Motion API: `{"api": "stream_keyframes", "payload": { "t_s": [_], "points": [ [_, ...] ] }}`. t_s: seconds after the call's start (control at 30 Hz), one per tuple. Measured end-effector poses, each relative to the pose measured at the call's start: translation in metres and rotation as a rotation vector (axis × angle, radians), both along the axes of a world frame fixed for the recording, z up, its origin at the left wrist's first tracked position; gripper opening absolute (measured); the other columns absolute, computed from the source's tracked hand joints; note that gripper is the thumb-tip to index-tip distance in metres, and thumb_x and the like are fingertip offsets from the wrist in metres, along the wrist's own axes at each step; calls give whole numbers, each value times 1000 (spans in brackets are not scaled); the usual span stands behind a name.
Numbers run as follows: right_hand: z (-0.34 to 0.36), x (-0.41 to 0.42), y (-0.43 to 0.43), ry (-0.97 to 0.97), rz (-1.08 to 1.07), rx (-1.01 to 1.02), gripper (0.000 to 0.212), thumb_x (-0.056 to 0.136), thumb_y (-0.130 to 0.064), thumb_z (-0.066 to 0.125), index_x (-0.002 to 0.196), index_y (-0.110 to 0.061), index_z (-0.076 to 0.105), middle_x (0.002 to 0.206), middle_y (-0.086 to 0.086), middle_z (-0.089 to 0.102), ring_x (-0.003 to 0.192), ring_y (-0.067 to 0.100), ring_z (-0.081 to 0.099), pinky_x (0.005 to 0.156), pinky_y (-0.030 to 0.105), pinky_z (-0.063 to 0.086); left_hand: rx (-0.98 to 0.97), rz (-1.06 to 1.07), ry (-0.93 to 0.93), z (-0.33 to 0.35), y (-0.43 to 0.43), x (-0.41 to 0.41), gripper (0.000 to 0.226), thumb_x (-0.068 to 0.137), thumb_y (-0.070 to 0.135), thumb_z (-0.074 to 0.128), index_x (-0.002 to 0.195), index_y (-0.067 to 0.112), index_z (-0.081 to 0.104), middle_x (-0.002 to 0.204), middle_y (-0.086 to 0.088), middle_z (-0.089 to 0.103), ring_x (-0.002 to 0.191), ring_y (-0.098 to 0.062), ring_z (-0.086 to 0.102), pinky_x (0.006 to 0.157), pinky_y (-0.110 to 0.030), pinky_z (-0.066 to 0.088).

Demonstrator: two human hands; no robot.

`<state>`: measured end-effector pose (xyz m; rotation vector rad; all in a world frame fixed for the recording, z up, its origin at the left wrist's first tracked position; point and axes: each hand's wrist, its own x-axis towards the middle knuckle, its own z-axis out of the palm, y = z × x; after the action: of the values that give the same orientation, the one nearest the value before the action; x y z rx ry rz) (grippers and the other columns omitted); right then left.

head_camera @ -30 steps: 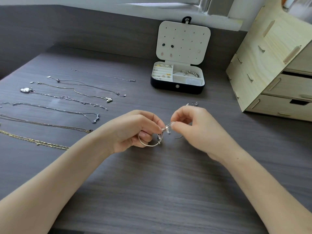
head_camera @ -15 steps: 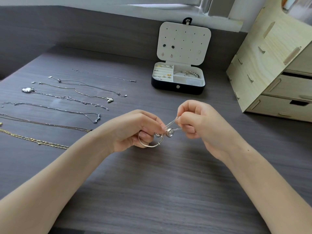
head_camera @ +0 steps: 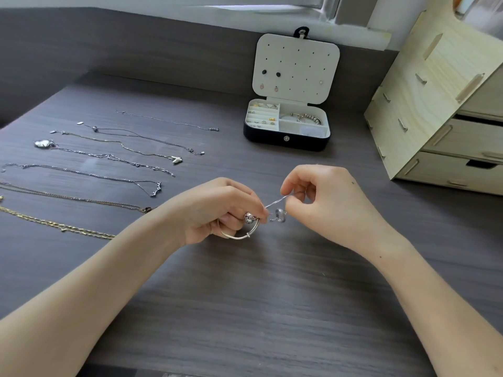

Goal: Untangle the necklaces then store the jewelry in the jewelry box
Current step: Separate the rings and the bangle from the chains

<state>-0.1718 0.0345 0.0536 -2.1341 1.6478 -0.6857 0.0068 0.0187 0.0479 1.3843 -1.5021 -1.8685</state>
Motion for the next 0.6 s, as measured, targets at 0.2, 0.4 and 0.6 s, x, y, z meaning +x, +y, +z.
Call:
{"api": "stream_keyframes", "payload": {
  "t_s": [0.2,0.4,0.6],
  "points": [
    [3,-9,-5,-54,67,183,5,79,-20,70,75,-24,71,58,-7,58,54,4,47,55,18,37,-98,29,-96,-1,1,-1,19,79,4,63,61,7,61,45,6,21,40,-10,15,42,-17,12],
    [3,-18,-10,-12,-58,29,9,80,-20,67,74,-27,68,61,-6,59,56,6,49,61,25,44,-220,60,-210,-3,0,-2,12,76,7,69,65,8,65,45,5,28,40,-11,19,38,-16,15],
    [5,-19,-12,-169,-117,-25,11,83,-18,65,75,-25,68,63,-4,62,59,7,55,61,22,42,-163,42,-152,-2,-2,0,13,79,7,65,66,6,64,47,6,22,42,-12,16,41,-17,12]
  ]
}}
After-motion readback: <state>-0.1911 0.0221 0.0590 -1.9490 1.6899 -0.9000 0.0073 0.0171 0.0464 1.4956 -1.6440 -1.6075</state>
